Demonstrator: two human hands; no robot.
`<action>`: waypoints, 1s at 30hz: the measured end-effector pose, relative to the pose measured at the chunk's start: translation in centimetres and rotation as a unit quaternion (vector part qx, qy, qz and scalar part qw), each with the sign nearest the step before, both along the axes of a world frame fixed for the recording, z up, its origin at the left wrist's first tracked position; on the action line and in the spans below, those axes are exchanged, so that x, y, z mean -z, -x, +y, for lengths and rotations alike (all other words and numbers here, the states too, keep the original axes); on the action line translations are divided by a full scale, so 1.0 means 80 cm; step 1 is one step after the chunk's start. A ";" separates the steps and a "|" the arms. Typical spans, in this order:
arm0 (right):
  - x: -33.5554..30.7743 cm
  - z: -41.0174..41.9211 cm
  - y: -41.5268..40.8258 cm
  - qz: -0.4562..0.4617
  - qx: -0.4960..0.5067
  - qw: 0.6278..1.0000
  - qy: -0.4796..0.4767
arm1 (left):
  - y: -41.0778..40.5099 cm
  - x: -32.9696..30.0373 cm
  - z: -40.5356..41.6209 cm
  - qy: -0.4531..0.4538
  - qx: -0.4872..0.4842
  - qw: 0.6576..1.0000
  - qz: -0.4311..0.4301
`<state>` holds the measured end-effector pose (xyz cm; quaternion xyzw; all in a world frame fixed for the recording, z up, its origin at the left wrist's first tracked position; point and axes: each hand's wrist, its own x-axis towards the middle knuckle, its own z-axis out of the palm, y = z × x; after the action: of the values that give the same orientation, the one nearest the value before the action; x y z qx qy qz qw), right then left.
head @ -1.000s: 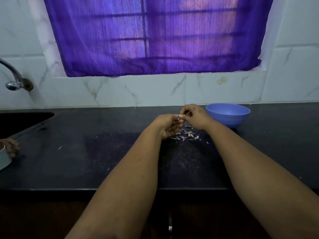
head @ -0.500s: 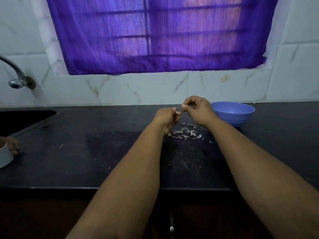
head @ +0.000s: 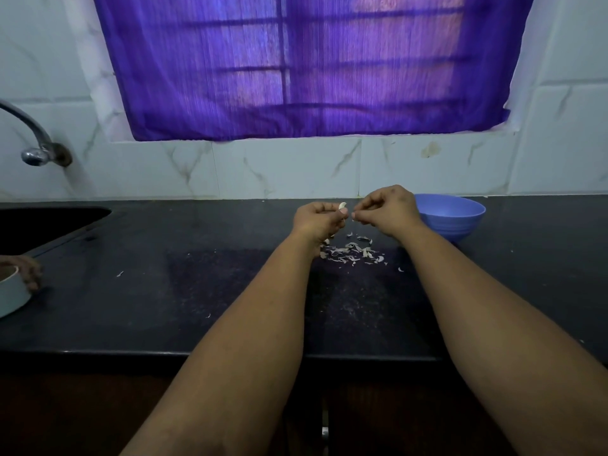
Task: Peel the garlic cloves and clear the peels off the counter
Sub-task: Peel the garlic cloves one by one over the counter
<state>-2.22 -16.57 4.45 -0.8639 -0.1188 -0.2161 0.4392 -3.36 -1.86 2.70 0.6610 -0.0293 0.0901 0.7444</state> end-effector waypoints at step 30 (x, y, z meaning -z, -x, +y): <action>0.001 0.009 -0.005 0.002 -0.024 0.993 -0.116 | 0.004 -0.002 -0.011 -0.014 0.023 0.998 -0.057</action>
<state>-1.81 -15.85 4.37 -0.8044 -0.1124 -0.2164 0.5417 -3.65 -2.75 2.90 0.6643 -0.0882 0.1098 0.7341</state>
